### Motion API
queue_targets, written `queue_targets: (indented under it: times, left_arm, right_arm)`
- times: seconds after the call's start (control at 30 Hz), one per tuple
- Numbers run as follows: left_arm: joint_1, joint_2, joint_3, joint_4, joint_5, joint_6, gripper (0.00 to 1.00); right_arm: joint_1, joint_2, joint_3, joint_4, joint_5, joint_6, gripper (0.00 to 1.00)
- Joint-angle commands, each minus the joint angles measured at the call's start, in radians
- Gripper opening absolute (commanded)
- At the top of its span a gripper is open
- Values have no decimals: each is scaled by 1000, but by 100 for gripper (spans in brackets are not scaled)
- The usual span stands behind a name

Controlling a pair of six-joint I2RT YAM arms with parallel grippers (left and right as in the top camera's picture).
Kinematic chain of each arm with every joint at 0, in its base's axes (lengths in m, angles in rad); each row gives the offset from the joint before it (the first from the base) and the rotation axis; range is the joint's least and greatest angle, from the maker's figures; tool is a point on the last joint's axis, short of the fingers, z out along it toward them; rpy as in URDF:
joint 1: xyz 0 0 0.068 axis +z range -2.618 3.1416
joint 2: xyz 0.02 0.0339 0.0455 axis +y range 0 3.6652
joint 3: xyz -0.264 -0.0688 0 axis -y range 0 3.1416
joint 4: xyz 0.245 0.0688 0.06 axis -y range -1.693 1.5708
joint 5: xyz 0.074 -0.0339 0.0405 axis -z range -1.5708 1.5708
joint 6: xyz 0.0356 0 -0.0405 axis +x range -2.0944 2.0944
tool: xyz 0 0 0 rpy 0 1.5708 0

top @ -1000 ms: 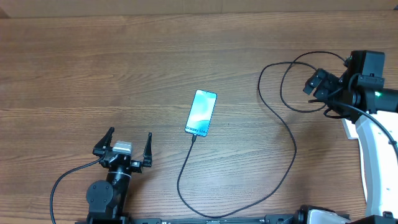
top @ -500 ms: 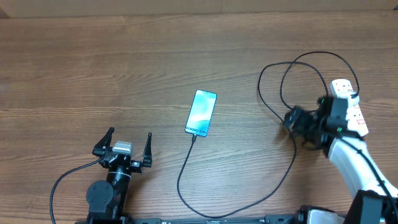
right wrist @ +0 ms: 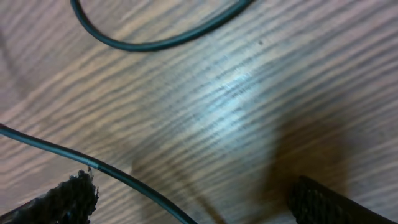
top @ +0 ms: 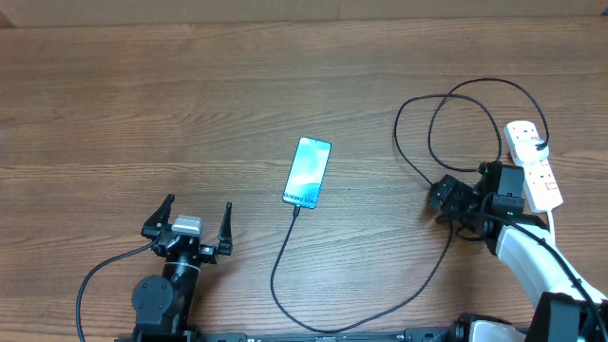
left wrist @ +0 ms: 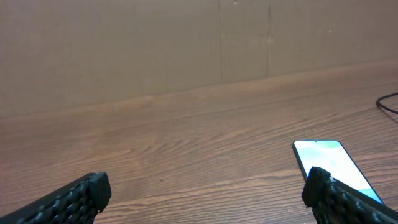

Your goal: Plug charger to phone and switch on socket

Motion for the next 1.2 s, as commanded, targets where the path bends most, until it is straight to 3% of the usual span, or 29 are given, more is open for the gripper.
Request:
queue_targets:
  times: [0.0, 0.17, 0.37, 0.63, 0.9, 1.17]
  left_arm:
    - [6, -10, -3, -2, -6, 23, 100]
    - [6, -10, -3, -2, -6, 23, 100]
    - [6, -10, -3, -2, -6, 23, 100]
    - [6, -10, -3, -2, -6, 23, 100]
    - [6, -10, -3, -2, -6, 23, 100]
    - [6, -10, -3, -2, -6, 23, 99]
  right_arm:
    - [0, 19, -26, 53, -22, 7, 100]
    - [0, 19, -126, 211, -32, 7, 100]
    - [0, 17, -159, 170, -32, 7, 100]
    - [0, 13, -172, 249, -55, 6, 100]
    - [0, -34, -368, 629, -138, 6, 100]
    - [0, -153, -491, 747, -140, -2, 100]
